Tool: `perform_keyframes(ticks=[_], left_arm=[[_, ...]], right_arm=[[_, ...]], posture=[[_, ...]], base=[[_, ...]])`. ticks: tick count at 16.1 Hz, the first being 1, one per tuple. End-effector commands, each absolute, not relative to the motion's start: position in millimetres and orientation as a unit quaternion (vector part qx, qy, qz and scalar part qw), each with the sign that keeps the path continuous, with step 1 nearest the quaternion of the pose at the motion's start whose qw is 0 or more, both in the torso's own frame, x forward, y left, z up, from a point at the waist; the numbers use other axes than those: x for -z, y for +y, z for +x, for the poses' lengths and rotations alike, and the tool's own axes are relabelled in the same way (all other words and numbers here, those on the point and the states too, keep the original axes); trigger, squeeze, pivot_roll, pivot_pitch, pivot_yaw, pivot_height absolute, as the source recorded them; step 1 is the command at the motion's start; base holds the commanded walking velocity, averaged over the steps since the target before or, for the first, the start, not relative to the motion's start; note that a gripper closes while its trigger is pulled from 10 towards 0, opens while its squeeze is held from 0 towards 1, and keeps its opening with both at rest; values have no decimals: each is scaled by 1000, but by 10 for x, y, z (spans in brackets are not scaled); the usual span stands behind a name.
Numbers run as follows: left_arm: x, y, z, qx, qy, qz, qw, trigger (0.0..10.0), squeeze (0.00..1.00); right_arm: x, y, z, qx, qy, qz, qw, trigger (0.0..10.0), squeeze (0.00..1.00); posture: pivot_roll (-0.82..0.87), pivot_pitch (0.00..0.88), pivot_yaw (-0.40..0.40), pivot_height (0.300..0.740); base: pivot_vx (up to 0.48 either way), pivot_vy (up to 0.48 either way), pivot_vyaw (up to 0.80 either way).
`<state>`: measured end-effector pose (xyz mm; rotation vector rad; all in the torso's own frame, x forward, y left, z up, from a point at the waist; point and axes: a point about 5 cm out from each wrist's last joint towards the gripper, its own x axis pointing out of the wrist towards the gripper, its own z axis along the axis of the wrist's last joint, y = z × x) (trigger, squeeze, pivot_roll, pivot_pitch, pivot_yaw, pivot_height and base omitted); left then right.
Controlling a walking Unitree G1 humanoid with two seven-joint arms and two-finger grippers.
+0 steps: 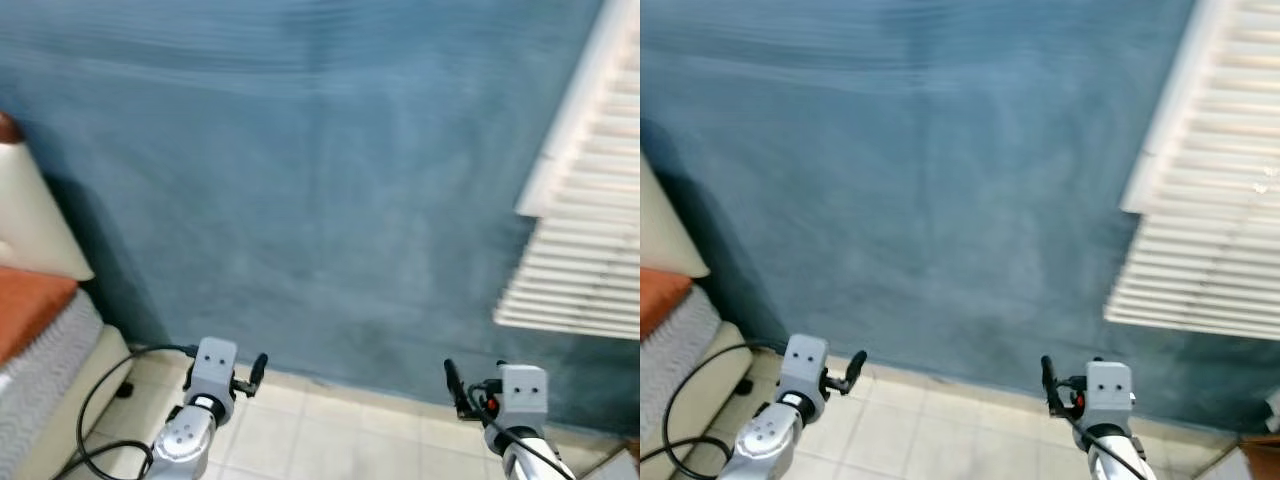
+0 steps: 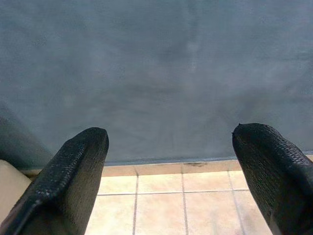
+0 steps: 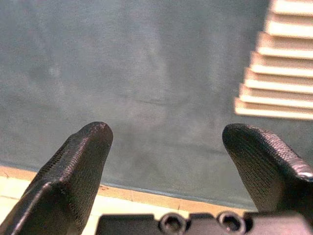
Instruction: Clean up the room
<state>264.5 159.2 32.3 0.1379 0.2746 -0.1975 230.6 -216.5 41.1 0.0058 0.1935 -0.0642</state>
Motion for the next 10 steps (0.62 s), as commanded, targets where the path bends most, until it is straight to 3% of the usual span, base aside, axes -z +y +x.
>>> perform_keyframes(ticks=[1, 5, 6, 8, 10], left_arm=[[-346, 1555, 2626, 106, 133, 66, 983, 10000, 0], [-411, 1558, 2419, 112, 124, 52, 985, 10000, 0], [-467, 1544, 2201, 135, 126, 62, 981, 10000, 0], [-450, 1724, 2130, 100, 146, 44, 983, 10000, 0], [-504, 1767, 2097, 47, 135, 32, 989, 10000, 0]], right_arm=[[-480, -2173, 2342, 32, 76, 36, 996, 10000, 0], [-618, -1834, 2528, -49, 48, 74, 995, 10000, 0], [-635, -1827, 2447, -54, 53, 82, 994, 10000, 0], [-637, -1852, 2338, -60, 62, 95, 992, 10000, 0], [-508, -1741, 2288, -106, 101, 108, 983, 10000, 0]], posture=[[-138, 0, 10, 740], [-117, 0, 2, 740], [-104, 0, -3, 740], [-97, 0, -7, 740], [-79, 0, -14, 740]], base=[[0, -480, 0], [0, -480, 0], [0, -480, 0], [0, -480, 0], [0, 0, 0]])
